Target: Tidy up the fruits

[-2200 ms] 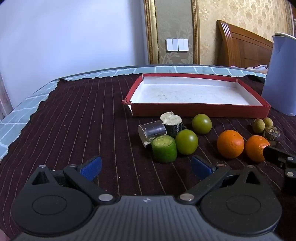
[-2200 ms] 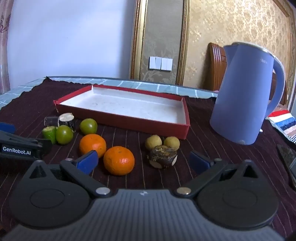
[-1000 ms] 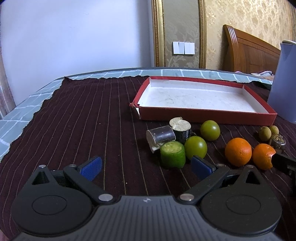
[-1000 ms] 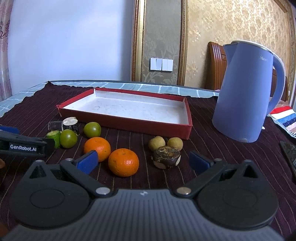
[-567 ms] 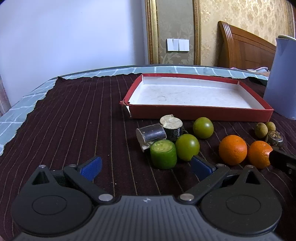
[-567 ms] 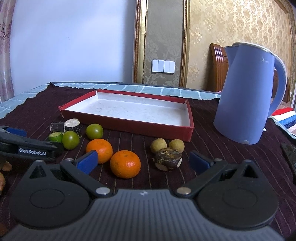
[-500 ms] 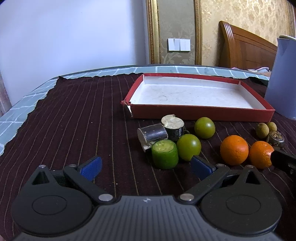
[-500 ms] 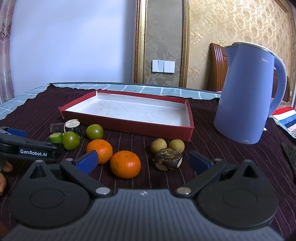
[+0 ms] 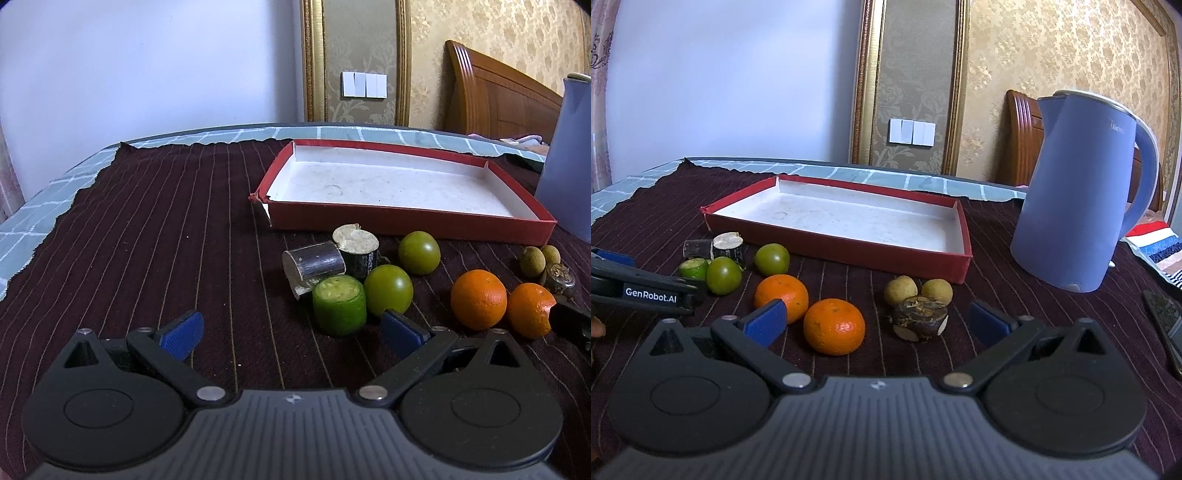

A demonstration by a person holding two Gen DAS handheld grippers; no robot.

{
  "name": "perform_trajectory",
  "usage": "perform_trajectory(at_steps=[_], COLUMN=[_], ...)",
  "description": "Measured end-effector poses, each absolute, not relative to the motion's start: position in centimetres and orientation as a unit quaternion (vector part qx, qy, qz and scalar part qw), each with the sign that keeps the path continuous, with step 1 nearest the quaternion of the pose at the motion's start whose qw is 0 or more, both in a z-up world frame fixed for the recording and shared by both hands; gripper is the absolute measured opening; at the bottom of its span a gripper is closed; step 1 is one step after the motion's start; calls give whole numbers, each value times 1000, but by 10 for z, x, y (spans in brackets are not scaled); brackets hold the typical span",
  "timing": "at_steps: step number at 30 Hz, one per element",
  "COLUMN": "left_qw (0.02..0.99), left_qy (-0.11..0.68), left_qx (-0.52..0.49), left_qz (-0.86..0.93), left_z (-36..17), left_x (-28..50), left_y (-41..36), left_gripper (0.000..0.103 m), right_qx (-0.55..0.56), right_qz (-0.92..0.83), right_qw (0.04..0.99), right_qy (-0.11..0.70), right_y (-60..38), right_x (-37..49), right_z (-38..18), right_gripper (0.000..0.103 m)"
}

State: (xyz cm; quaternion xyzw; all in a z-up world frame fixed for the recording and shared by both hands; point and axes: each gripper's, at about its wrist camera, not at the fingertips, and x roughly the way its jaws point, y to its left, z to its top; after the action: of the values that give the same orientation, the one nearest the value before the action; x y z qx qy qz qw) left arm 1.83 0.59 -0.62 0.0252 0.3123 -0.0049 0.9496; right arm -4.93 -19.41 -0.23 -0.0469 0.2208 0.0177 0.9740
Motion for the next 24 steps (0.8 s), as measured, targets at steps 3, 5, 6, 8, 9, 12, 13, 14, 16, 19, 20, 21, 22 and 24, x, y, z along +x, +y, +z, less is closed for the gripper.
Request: perform_trajectory(at_steps=[3, 5, 6, 8, 9, 12, 13, 14, 16, 19, 20, 21, 22, 24], left_qw=[949, 949, 949, 949, 949, 949, 948, 949, 949, 949, 949, 949, 949, 948], left_qy=[314, 315, 316, 316, 315, 316, 316, 316, 316, 316, 315, 315, 315, 316], left_qx=[20, 16, 15, 16, 16, 17, 17, 17, 17, 16, 16, 17, 17, 16], left_qz=[-3, -4, -4, -5, -6, -10, -11, -12, -12, -12, -12, -12, -12, -15], left_z=[-6, -7, -7, -7, -7, -7, -7, -7, -7, -7, -7, -6, -6, -6], left_x=[19, 20, 20, 20, 20, 20, 21, 21, 21, 22, 22, 22, 22, 23], left_y=[8, 9, 9, 8, 8, 6, 6, 5, 4, 3, 2, 2, 1, -1], left_gripper=[102, 102, 102, 102, 102, 99, 99, 99, 99, 99, 99, 99, 98, 98], right_qx=[-47, -47, -48, -48, -48, -47, -47, -47, -47, -46, -47, -47, -47, -47], right_qz=[17, 17, 16, 17, 16, 16, 15, 15, 15, 15, 15, 15, 15, 15], right_qw=[974, 974, 974, 974, 974, 974, 974, 974, 974, 974, 974, 974, 974, 974], right_qy=[221, 220, 220, 220, 220, 220, 220, 220, 220, 220, 220, 220, 220, 220], right_y=[-194, -194, -194, -194, -194, -195, -195, -195, -196, -196, -195, -195, -196, -196], right_x=[-49, -49, -49, -49, -49, -49, -49, -49, -49, -49, -49, -49, -49, -49], right_z=[-2, -2, -2, -2, -2, -3, -3, -3, -4, -4, -4, -4, -4, -4], right_gripper=[103, 103, 103, 103, 103, 103, 103, 103, 103, 103, 103, 103, 103, 103])
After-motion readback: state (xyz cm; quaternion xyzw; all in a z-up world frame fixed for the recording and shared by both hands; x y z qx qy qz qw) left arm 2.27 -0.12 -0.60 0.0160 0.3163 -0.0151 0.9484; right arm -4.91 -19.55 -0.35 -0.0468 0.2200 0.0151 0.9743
